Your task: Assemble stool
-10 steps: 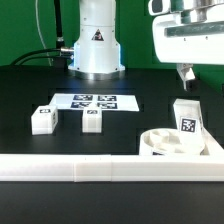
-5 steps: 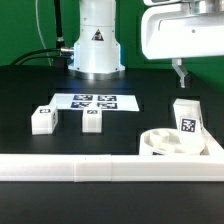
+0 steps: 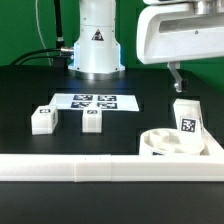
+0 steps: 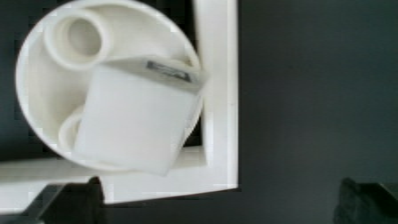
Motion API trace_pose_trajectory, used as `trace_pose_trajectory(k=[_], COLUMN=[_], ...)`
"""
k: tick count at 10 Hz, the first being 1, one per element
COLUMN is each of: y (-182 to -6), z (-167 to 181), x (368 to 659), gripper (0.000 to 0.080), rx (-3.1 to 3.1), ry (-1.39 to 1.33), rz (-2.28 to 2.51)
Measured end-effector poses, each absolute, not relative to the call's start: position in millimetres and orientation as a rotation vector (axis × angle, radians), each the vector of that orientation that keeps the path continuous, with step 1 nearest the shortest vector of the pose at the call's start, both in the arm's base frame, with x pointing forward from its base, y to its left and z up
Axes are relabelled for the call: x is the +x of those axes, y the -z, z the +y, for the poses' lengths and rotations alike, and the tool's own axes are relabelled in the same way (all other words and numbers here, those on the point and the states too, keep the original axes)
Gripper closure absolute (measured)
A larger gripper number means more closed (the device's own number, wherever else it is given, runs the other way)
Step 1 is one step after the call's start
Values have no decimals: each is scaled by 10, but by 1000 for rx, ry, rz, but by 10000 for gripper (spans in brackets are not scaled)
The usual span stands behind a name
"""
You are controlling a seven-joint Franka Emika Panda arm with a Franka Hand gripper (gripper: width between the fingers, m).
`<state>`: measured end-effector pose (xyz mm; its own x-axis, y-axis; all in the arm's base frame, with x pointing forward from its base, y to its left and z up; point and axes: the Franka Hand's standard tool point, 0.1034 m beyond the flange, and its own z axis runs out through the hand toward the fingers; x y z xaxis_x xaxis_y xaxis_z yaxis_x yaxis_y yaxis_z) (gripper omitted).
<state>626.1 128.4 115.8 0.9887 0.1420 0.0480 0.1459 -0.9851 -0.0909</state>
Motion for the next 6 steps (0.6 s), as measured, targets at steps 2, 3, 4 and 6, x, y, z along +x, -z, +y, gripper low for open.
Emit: trace_pose_trajectory(k=[2, 3, 4, 6], y=[-1156, -1155, -1154, -1126], z=[1268, 1255, 1250, 1215], x=[6272, 6273, 6274, 6259], gripper=[151, 151, 151, 151], rx=[-3033, -3020, -3006, -2939], ry=[76, 81, 84, 76], rz=[-371, -503, -587, -881])
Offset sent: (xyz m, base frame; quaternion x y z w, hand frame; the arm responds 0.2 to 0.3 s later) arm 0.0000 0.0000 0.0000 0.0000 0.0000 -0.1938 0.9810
